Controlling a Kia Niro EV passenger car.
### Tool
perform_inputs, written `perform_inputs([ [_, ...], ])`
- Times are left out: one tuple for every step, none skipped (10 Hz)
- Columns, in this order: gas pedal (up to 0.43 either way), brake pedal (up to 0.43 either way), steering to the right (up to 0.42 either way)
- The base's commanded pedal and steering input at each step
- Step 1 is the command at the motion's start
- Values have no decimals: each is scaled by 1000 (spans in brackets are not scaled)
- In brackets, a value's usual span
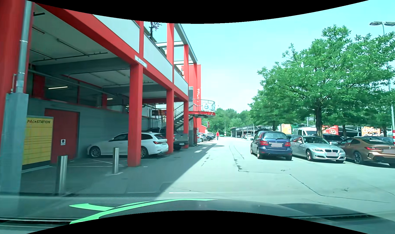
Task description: Follow the waypoints while adhering to traffic rules and regulations
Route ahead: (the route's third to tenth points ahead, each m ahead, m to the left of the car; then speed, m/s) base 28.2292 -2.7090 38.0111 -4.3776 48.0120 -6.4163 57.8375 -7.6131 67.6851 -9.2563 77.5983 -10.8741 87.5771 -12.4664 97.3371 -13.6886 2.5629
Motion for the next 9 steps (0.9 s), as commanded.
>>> perform_inputs([
  [0, 0, 273],
  [0, 0, 248],
  [0, 0, 217],
  [0, 0, 176],
  [0, 0, 130],
  [0, 0, 100],
  [0, 0, 93],
  [0, 0, 88],
  [0, 0, 77],
])
